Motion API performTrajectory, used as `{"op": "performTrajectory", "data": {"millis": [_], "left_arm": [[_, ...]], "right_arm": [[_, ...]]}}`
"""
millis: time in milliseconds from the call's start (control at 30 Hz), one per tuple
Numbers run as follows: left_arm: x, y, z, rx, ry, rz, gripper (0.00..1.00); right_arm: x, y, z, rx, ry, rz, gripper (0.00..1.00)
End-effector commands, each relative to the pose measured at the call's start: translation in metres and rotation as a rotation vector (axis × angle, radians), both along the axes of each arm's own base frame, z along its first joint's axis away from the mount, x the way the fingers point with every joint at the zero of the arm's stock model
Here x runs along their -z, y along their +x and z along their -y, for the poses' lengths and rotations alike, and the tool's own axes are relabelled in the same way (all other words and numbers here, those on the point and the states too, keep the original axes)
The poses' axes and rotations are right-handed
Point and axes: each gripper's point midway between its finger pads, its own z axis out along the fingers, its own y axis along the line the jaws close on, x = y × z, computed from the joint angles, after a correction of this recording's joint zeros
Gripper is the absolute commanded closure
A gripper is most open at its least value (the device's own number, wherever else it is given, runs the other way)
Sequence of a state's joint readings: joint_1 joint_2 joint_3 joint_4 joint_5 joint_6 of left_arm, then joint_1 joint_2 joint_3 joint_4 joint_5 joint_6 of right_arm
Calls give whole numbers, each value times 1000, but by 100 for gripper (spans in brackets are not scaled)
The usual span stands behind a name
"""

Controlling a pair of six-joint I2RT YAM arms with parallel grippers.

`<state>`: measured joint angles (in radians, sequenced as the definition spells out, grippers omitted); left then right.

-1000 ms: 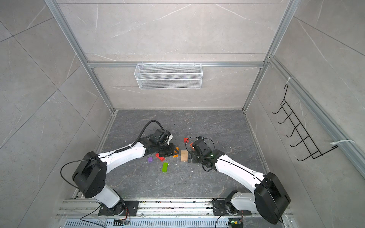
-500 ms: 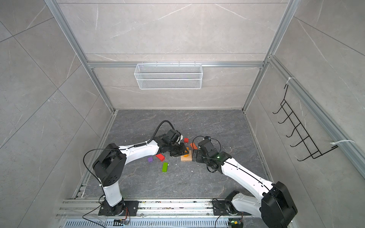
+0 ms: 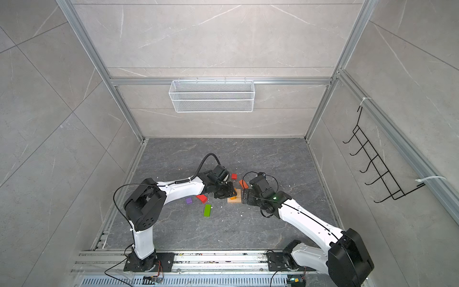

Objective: Build the wood block tower
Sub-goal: 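Carry the yellow block with the left gripper over the three wood bars, then lower the yellow block onto the wood bars and open the left gripper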

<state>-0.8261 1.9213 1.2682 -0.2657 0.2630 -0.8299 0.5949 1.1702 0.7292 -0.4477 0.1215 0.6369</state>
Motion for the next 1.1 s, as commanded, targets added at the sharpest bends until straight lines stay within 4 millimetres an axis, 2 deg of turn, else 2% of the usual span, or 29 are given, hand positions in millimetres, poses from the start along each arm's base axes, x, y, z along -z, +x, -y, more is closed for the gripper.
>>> {"op": "performTrajectory", "data": {"millis": [0,1067], "left_arm": [[-6,6,4,-6,5,17,89],[11,3,-3,-65,31,-5,89]], "right_arm": [[5,-4,3,15,0,-23,5],[8,-4,5,24,-9,-34,7]]}}
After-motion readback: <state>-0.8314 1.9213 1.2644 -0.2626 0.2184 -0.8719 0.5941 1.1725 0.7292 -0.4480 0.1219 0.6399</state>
